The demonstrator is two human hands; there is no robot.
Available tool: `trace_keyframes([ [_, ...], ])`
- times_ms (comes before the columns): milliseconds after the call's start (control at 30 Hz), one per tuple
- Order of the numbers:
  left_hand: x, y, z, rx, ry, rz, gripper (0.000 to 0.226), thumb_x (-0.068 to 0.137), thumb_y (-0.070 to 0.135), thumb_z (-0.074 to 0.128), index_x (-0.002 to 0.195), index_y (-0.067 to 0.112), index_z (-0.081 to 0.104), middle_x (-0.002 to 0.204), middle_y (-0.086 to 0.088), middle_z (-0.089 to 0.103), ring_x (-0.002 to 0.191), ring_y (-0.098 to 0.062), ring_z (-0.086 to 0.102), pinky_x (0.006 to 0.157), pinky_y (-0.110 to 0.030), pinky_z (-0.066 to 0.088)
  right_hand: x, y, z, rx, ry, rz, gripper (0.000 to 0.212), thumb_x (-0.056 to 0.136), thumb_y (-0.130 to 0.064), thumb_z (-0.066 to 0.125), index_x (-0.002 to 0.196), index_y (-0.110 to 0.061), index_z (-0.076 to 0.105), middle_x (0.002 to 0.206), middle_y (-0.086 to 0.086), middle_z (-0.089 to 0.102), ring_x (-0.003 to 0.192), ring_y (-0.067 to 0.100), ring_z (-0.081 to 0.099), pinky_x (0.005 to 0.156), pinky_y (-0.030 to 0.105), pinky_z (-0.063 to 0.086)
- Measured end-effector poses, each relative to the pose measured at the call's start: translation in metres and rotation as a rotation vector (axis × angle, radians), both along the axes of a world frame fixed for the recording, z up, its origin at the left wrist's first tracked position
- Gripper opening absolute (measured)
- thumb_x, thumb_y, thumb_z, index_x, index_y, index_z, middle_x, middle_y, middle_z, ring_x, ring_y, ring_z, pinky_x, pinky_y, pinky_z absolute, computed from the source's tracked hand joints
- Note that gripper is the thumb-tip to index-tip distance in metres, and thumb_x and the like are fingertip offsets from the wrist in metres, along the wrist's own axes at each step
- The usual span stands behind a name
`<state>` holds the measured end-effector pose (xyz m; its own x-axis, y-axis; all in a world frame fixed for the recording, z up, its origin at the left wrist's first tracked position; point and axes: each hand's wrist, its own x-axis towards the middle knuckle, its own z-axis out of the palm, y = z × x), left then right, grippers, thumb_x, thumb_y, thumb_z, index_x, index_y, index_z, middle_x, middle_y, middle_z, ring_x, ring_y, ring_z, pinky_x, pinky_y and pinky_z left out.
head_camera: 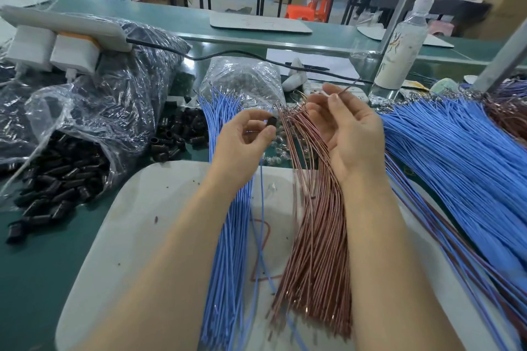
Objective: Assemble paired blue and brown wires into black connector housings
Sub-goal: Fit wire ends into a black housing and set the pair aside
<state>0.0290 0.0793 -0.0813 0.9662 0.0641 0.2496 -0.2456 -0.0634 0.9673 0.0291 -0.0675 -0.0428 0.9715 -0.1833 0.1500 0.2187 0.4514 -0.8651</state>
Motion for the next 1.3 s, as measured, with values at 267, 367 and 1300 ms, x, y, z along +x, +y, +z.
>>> trace_keyframes([
  [267, -0.002, -0.006, -0.001, 0.218, -0.095, -0.008, 0.024, 0.091, 0.005, 0.057, 0.096, 0.028, 0.061, 0.099, 0.000, 0.066, 0.086, -0.005, 0.063, 0.079, -0.012, 0.046, -0.002, 0.013, 0.000, -0.186, -0.125, -0.245, 0.012, 0.097, -0.010, 0.052, 0.090, -0.012, 0.060, 0.077, 0.005, 0.070, 0.059, 0.011, 0.063, 0.057, 0.021, 0.052],
  [367, -0.003, -0.006, 0.000, 0.274, -0.134, 0.004, 0.024, 0.091, 0.005, 0.057, 0.096, 0.028, 0.060, 0.102, 0.001, 0.064, 0.088, -0.003, 0.061, 0.076, -0.005, 0.044, -0.002, 0.015, -0.001, -0.196, -0.151, -0.256, 0.012, 0.097, -0.010, 0.051, 0.090, -0.012, 0.060, 0.079, 0.007, 0.070, 0.062, 0.013, 0.065, 0.058, 0.021, 0.053],
  [1300, -0.005, -0.008, 0.002, 0.488, -0.246, 0.128, 0.015, 0.091, 0.012, 0.060, 0.104, 0.009, 0.066, 0.096, -0.001, 0.066, 0.088, -0.013, 0.057, 0.079, -0.014, 0.041, -0.001, 0.020, -0.010, -0.869, -0.129, -0.397, 0.011, 0.093, -0.019, 0.058, 0.090, -0.012, 0.065, 0.074, -0.011, 0.064, 0.068, 0.002, 0.060, 0.073, 0.025, 0.051],
])
